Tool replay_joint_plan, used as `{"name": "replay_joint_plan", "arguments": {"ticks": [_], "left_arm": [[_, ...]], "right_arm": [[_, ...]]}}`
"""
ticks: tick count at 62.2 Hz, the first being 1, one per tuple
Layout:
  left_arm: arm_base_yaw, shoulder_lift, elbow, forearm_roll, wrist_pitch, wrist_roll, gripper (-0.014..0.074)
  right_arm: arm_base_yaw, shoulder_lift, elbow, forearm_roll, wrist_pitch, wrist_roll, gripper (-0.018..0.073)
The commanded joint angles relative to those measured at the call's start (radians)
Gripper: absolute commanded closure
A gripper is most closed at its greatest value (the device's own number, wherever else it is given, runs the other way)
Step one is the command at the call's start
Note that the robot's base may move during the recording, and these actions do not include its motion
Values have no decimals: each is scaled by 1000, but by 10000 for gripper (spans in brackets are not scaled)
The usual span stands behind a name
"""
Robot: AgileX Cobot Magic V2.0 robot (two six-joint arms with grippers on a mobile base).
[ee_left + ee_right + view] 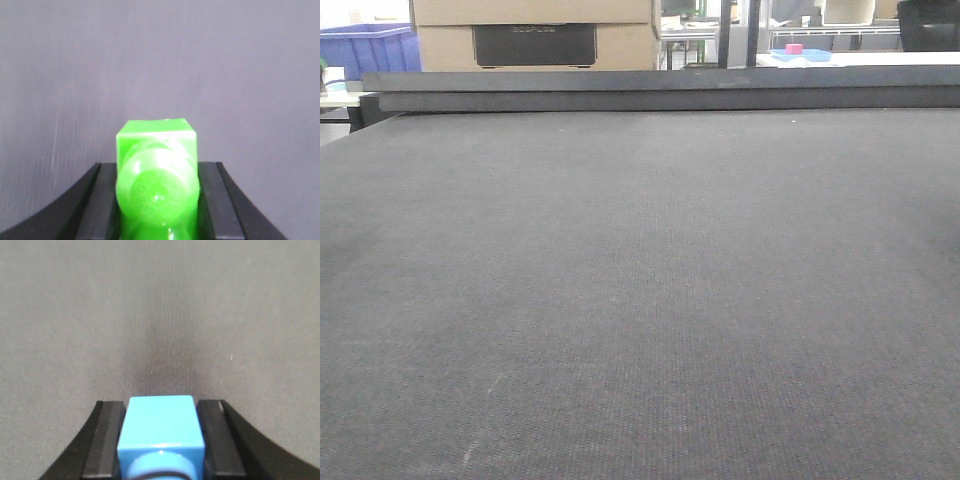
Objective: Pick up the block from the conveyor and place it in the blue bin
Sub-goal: 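Lift both held blocks up off the conveyor belt, then hold both blocks and drive the base along the red conveyor frame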
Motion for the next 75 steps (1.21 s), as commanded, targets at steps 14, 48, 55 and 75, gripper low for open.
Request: {"name": "replay_joint_plan", "arguments": {"ticks": [14,48,55,75], "left_arm": [[-6,-240,126,-9,-172,1,707],[54,-490,128,118,-172,1,707],[122,-510,128,99,-172,1,707],[173,-578,128,46,-172,1,707]], "right_arm": [[-1,-331,240,-6,-345,-10,713],[-1,-733,263,-6,-392,-10,713],[-1,-768,263,-6,-392,-10,713],[-1,-773,263,-6,-392,-10,713]]}}
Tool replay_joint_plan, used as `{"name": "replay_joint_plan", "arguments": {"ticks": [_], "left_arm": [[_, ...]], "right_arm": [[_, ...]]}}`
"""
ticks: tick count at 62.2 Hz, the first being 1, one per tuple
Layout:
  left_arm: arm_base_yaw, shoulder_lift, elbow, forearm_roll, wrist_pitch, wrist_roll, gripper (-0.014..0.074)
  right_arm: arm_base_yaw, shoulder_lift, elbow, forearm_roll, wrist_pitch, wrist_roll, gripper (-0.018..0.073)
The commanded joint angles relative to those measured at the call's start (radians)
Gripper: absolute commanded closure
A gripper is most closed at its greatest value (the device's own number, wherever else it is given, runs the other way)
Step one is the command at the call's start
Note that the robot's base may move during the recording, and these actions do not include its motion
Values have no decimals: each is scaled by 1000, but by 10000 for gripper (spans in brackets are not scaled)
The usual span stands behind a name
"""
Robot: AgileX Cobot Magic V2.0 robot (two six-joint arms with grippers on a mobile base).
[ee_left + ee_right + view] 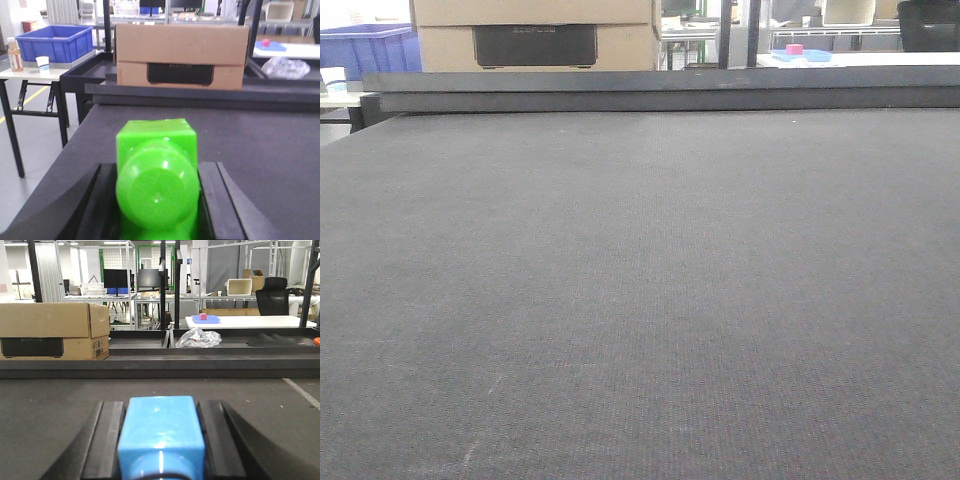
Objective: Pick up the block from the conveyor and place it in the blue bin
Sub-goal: 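Hold both blocks and drive the base along the red conveyor frame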
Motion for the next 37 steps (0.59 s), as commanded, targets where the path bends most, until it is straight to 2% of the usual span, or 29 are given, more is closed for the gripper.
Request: {"name": "replay_joint_plan", "arguments": {"ticks": [1,19,37], "left_arm": [[4,-29,-2,-31,-18,0,707],[-1,-116,-2,-40,-18,0,707],[-1,-119,-2,-40,-18,0,707]], "right_arm": [[-1,-5,1,-6,-23,-10,713],[-1,-5,1,-6,-23,-10,713],[-1,-5,1,-6,-23,-10,713]]}}
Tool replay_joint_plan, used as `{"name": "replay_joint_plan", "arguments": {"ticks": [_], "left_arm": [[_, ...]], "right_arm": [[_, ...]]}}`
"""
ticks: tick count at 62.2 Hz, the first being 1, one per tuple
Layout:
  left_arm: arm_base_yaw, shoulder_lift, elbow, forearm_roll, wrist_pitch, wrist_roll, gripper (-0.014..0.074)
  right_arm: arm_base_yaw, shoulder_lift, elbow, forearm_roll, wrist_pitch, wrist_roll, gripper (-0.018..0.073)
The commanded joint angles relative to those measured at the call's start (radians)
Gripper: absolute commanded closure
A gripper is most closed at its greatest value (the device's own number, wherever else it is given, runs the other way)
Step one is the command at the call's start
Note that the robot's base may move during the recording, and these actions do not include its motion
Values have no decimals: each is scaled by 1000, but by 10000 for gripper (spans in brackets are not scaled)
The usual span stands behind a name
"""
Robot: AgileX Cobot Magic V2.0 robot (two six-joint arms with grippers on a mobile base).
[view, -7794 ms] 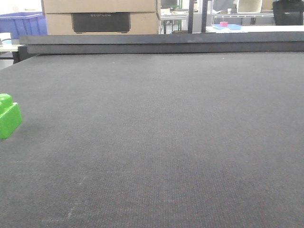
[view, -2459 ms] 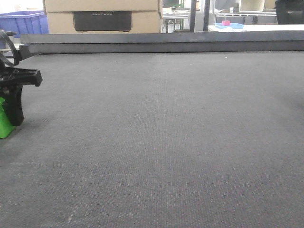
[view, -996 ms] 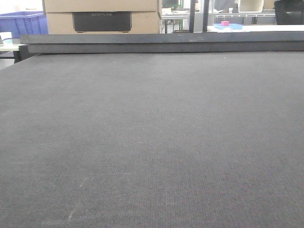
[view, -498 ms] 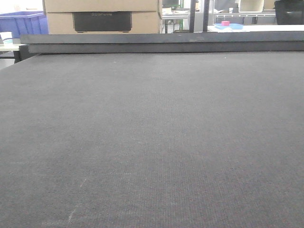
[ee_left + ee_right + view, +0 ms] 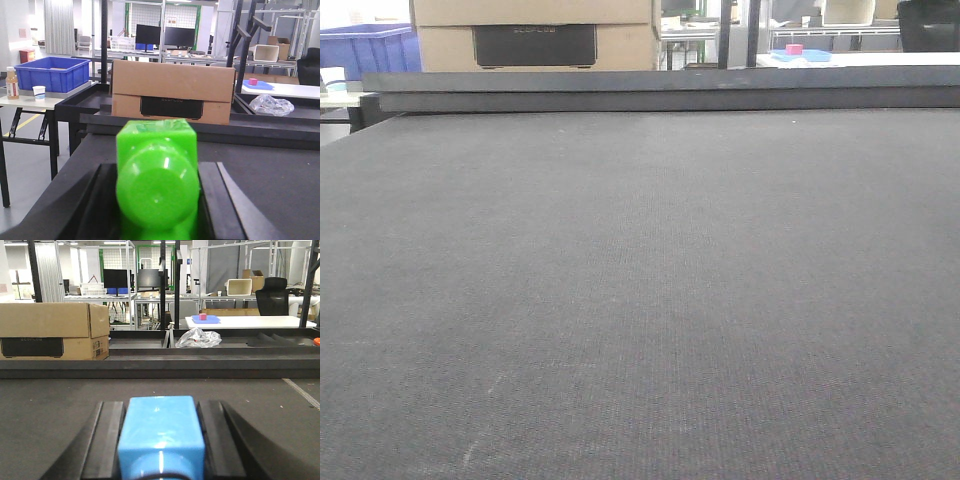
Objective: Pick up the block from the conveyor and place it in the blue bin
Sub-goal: 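Hold both blocks and drive the base along the red conveyor frame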
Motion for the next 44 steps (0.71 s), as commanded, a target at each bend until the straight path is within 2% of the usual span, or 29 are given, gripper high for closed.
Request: {"name": "replay_joint_plan", "arguments": {"ticks": [1,44], "left_arm": [[-1,-4,-2,-3,-18,0,707],[-1,-4,-2,-3,-18,0,707]], "right_arm": [[-1,-5,1,-6,-23,-5,713],[-1,-5,1,-6,-23,-5,713]]}}
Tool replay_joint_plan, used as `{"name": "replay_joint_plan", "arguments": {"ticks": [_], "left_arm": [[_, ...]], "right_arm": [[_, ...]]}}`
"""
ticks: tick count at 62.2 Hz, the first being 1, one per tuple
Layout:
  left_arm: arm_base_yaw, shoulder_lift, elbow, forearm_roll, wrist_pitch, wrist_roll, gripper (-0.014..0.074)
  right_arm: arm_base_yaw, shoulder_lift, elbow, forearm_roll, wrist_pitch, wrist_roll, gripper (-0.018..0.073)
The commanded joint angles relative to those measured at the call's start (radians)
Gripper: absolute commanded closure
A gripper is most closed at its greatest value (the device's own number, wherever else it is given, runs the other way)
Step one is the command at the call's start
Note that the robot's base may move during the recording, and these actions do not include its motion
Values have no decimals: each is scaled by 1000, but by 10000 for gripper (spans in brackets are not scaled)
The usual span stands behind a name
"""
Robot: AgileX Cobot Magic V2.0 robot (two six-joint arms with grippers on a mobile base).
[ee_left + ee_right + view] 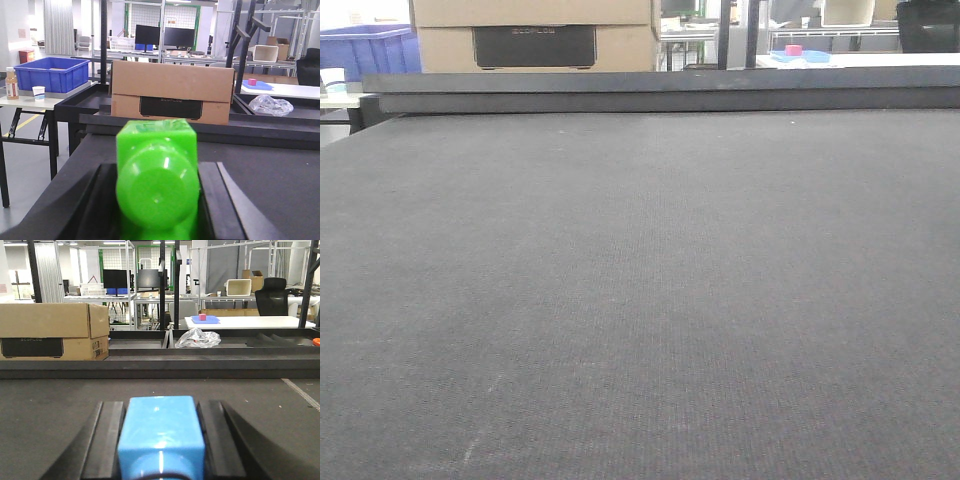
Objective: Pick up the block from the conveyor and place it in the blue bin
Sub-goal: 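Hold both blocks and drive the base along the red conveyor frame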
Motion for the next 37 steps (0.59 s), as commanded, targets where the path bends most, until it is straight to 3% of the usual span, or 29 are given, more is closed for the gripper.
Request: {"name": "replay_joint_plan", "arguments": {"ticks": [1,37], "left_arm": [[-1,-4,-2,-3,-18,0,707],[-1,-4,-2,-3,-18,0,707]], "right_arm": [[-1,-5,1,-6,-23,-5,713],[-1,-5,1,-6,-23,-5,713]]}}
